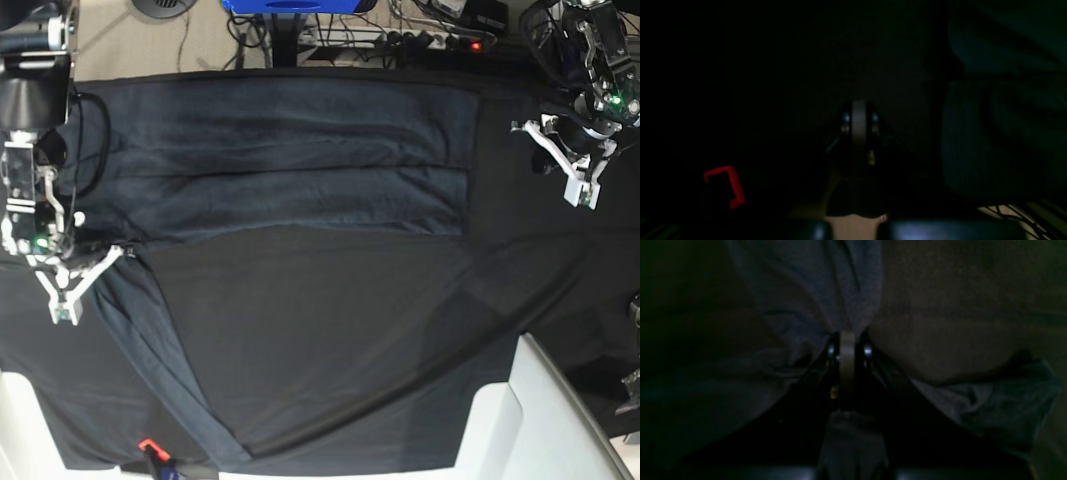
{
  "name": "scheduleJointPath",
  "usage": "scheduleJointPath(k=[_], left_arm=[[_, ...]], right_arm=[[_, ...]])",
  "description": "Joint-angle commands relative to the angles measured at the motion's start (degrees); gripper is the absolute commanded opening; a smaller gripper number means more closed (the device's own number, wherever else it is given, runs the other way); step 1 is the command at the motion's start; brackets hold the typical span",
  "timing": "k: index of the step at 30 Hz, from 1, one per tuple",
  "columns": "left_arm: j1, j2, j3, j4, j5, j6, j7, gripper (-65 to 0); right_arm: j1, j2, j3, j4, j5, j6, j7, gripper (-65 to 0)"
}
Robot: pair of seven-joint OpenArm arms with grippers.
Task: Fold the T-shirt properly
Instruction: 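Move the right gripper to the sleeve near it and grasp it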
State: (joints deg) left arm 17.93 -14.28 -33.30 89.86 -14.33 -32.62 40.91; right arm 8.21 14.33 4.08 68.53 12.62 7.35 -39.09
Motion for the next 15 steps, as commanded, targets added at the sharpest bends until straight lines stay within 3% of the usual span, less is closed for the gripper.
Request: scheduleJointPath(k=[1, 9, 15], left_arm=[[-0.5, -1.0, -0.3, 0.6, -0.3, 0.1, -1.0, -65.0], [-0.7, -1.0, -0.2, -0.5, -0.3, 0.1, -1.0, -65.0], [-0.7, -1.7, 2.9, -1.6, -0.3, 0.1, -1.0, -65.0]], right_arm=[[-0.4, 0.7, 1.1, 3.0, -0.2, -0.2, -1.8, -64.8], [-10.5, -0.8, 5.1, 22.2, 0.0, -0.2, -14.1, -64.8], [-17.0, -2.9, 5.3, 27.8, 0.0, -0.2, -15.4, -64.8]])
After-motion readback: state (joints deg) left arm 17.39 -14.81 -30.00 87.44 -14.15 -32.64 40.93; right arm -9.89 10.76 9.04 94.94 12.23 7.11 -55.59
